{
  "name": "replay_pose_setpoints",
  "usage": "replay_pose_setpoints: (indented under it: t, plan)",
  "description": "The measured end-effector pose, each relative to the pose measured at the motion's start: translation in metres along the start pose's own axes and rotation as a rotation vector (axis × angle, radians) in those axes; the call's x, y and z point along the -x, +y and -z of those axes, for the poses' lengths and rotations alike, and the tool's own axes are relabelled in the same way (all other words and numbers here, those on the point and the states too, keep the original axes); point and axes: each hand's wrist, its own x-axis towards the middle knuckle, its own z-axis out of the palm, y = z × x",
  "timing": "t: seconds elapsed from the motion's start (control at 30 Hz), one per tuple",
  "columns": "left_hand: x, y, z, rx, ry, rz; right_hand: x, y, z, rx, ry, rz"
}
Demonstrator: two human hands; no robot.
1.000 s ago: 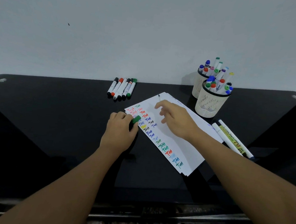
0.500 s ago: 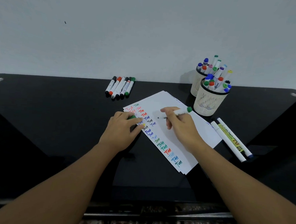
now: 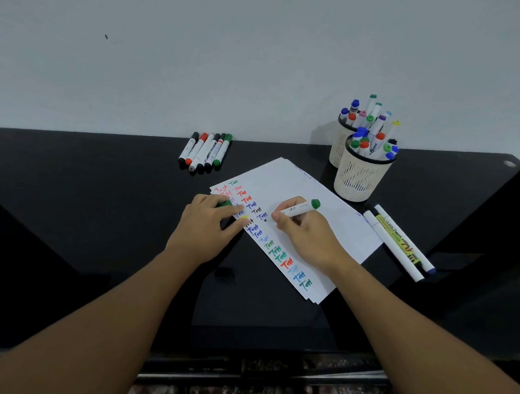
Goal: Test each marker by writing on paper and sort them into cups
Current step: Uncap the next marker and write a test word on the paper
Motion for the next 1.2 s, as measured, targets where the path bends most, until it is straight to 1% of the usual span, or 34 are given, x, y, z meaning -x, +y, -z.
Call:
replay_pose_setpoints:
  t: [0.1, 0.3, 0.53, 0.63, 0.73, 0.87, 0.97, 1.1, 1.2]
  plan:
    - [0.0000, -0.0006, -0.0001, 0.000, -0.001, -0.004, 0.0012, -0.0017, -0.0003, -0.003, -0.015, 0.006]
    - [-0.0005, -0.0003, -0.0005, 0.003, 0.007, -0.014, -0.0035, 0.0005, -0.0024, 0.104, -0.004, -0.007]
    - [-0.0003, -0.0011, -0.0005, 0.015, 0.008, -0.008, -0.0046, 0.0015, -0.0029, 0.130, -0.022, -0.008]
    - [0.0002, -0.0007, 0.0003, 0.017, 0.001, -0.013, -0.0041, 0.0007, -0.0034, 0.169, 0.009, 0.004]
    - [-0.0005, -0.0008, 0.0001, 0.013, 0.001, -0.014, -0.0043, 0.0001, -0.0022, 0.160, 0.038, 0.002]
    - [-0.0002, -0.0002, -0.0001, 0.012, 0.004, -0.008, -0.0040, 0.0000, -0.0025, 0.169, 0.003, -0.008]
    - [-0.0004, -0.0004, 0.0004, 0.020, 0.003, -0.003, -0.0026, -0.0009, -0.0011, 0.172, 0.013, -0.008]
    - [-0.0004, 0.0003, 0.0008, 0.022, -0.002, -0.004, -0.0014, -0.0007, 0.0004, 0.111, 0.030, -0.010]
    - [-0.0003, -0.0004, 0.0007, 0.023, 0.000, -0.001, -0.0022, -0.0011, -0.0007, 0.131, 0.019, -0.024]
